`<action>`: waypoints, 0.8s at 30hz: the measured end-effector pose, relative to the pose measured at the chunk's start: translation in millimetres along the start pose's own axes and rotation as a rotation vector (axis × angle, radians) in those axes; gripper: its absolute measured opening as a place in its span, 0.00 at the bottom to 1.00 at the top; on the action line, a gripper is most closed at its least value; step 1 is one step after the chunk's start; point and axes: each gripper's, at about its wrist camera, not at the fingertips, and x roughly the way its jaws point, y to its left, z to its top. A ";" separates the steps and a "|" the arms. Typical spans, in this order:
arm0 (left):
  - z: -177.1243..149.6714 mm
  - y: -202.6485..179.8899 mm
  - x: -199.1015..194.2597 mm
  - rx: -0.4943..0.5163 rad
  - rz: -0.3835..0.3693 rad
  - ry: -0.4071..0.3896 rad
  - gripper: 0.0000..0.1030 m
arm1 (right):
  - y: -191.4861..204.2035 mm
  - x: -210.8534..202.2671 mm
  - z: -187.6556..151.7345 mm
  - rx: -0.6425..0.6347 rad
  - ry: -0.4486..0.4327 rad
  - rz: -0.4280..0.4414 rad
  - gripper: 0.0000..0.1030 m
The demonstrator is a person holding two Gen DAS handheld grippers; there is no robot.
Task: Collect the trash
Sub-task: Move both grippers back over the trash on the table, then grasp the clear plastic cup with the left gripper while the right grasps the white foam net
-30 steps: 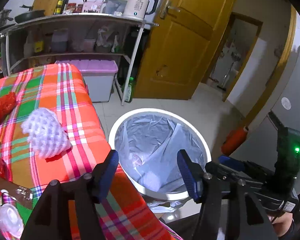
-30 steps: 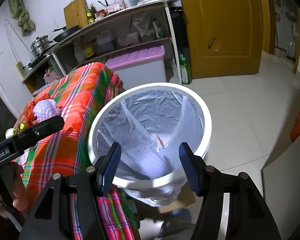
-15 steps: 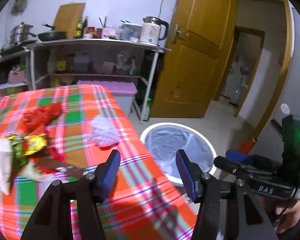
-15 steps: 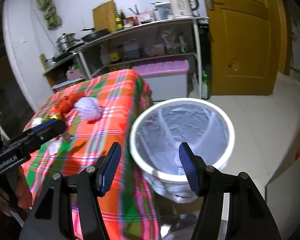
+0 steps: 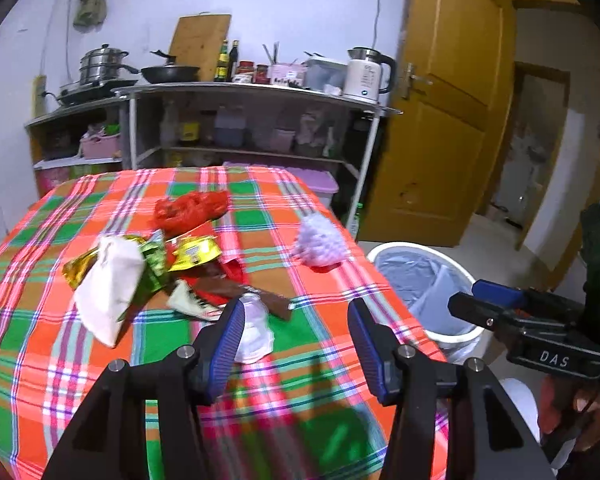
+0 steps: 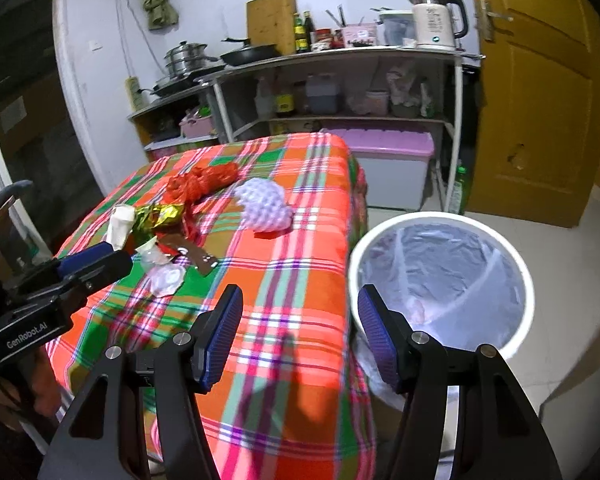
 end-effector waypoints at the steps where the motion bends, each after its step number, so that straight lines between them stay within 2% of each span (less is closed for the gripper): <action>1: -1.0 3.1 1.3 -0.003 0.006 0.005 0.52 | 1.0 3.4 1.0 -0.004 0.002 0.012 0.59; 7: -10.6 23.1 21.7 -0.049 0.037 0.066 0.52 | 7.5 21.5 5.8 -0.020 0.019 0.051 0.59; 14: -11.8 28.5 53.4 -0.068 0.059 0.114 0.52 | 5.6 40.2 15.2 -0.019 0.046 0.052 0.59; 15: -11.2 29.1 57.0 -0.070 0.057 0.120 0.50 | 6.4 43.0 17.4 -0.023 0.050 0.048 0.59; 17: -10.6 28.9 62.3 -0.064 0.053 0.134 0.33 | 8.4 48.4 20.4 -0.034 0.056 0.046 0.59; 24: -9.9 24.7 66.3 -0.036 0.044 0.143 0.31 | 17.1 70.0 33.2 -0.068 0.078 0.047 0.59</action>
